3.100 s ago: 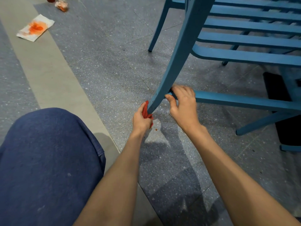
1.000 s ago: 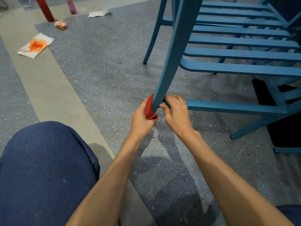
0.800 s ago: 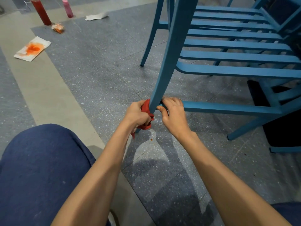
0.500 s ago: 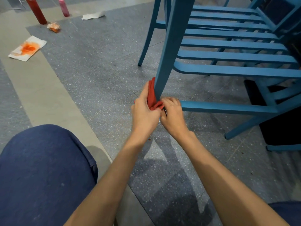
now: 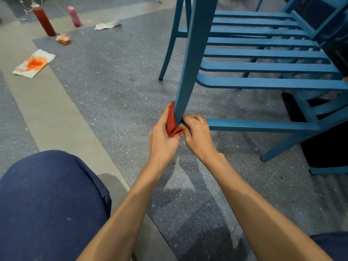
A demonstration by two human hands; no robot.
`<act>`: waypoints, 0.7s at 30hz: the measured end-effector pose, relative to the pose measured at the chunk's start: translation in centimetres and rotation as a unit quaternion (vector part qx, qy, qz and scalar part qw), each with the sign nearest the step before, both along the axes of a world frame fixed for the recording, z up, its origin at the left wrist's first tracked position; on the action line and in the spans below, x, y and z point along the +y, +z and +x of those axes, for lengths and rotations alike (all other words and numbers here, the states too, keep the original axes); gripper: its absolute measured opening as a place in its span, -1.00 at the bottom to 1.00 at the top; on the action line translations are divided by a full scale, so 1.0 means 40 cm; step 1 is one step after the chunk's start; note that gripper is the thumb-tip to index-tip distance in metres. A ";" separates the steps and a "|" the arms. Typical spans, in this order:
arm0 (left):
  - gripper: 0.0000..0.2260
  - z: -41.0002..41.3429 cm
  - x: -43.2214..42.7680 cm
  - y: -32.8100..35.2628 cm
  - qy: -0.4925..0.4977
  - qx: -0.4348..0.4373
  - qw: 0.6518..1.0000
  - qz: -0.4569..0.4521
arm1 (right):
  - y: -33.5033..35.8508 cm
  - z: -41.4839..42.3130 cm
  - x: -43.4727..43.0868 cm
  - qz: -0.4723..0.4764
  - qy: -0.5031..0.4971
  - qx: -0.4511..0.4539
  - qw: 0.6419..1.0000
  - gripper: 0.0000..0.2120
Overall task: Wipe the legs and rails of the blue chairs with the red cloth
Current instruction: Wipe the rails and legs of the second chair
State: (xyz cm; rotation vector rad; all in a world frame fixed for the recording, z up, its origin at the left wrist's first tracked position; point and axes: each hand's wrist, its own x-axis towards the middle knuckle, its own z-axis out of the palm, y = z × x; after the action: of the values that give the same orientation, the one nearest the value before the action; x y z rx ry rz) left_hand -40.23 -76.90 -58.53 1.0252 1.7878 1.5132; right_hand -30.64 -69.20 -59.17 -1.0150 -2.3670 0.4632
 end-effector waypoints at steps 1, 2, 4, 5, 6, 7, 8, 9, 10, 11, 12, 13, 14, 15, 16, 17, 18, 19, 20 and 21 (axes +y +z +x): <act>-0.27 0.013 -0.002 0.009 0.012 0.005 1.000 0.017 | 0.001 0.001 -0.001 -0.003 0.001 0.000 1.000 -0.75; -0.26 0.025 -0.005 0.009 0.026 0.017 0.999 0.031 | 0.004 0.002 -0.002 -0.006 0.001 0.002 1.000 -0.74; -0.25 0.043 -0.011 -0.011 0.036 0.043 0.997 0.050 | 0.003 0.003 -0.002 -0.007 0.001 0.004 1.000 -0.75; -0.23 0.045 -0.013 -0.032 0.034 0.047 0.997 0.054 | 0.002 0.002 -0.002 -0.007 0.001 0.002 1.000 -0.76; -0.22 0.043 -0.014 -0.057 0.029 0.047 0.997 0.052 | -0.001 0.001 -0.001 -0.008 0.001 0.002 1.000 -0.77; -0.22 0.039 -0.018 -0.080 0.024 0.045 0.998 0.041 | -0.002 0.000 -0.001 -0.010 0.000 0.000 1.000 -0.77; -0.21 0.034 -0.020 -0.099 0.018 0.043 0.999 0.024 | -0.003 0.000 -0.001 -0.011 0.001 -0.001 1.000 -0.76; -0.21 0.027 -0.023 -0.112 0.009 0.038 0.999 0.000 | -0.003 0.000 -0.001 -0.010 0.001 -0.002 1.000 -0.75; -0.22 0.016 -0.023 -0.121 0.001 0.031 0.999 -0.029 | -0.003 0.000 -0.001 -0.009 0.000 -0.002 1.000 -0.75; -0.25 0.005 -0.021 -0.124 -0.003 0.030 0.997 -0.065 | -0.003 0.001 -0.001 -0.009 -0.002 -0.002 1.000 -0.75; -0.28 -0.005 -0.016 -0.119 -0.004 0.034 0.994 -0.102 | -0.001 0.002 -0.002 -0.010 -0.003 -0.002 1.000 -0.75; -0.31 -0.014 -0.009 -0.110 -0.008 0.036 0.990 -0.136 | 0.000 0.002 -0.003 -0.010 -0.004 -0.002 1.000 -0.75; -0.34 -0.023 0.000 -0.098 -0.014 0.029 0.986 -0.162 | 0.001 0.003 -0.002 -0.010 -0.005 -0.003 1.000 -0.75; -0.36 -0.031 0.008 -0.082 -0.018 0.017 0.984 -0.176 | 0.002 0.002 -0.003 -0.011 -0.005 -0.005 1.000 -0.74; -0.37 -0.035 0.014 -0.065 -0.021 0.006 0.985 -0.174 | 0.002 0.001 -0.004 -0.014 -0.006 -0.006 1.000 -0.74; -0.38 -0.036 0.017 -0.046 -0.022 -0.002 0.988 -0.151 | 0.003 0.001 -0.005 -0.015 -0.006 -0.007 1.000 -0.73; -0.37 -0.033 0.019 -0.026 -0.019 -0.009 0.993 -0.113 | 0.003 0.001 -0.004 -0.016 -0.005 -0.007 1.000 -0.73; -0.36 -0.027 0.018 -0.007 -0.015 -0.011 0.997 -0.072 | 0.003 0.002 -0.004 -0.015 -0.005 -0.008 1.000 -0.72; -0.34 -0.016 0.017 0.009 -0.007 -0.009 0.999 -0.031 | 0.003 0.003 -0.003 -0.016 -0.005 -0.008 1.000 -0.71; -0.32 -0.001 0.013 0.019 0.003 -0.005 1.000 0.000 | 0.003 0.003 -0.004 -0.017 -0.004 -0.008 1.000 -0.70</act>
State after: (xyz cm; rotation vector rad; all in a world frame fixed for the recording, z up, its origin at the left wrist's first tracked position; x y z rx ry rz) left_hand -40.29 -76.36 -57.77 1.0118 1.7865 1.5196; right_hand -30.50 -69.37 -59.04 -1.0471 -2.3751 0.4944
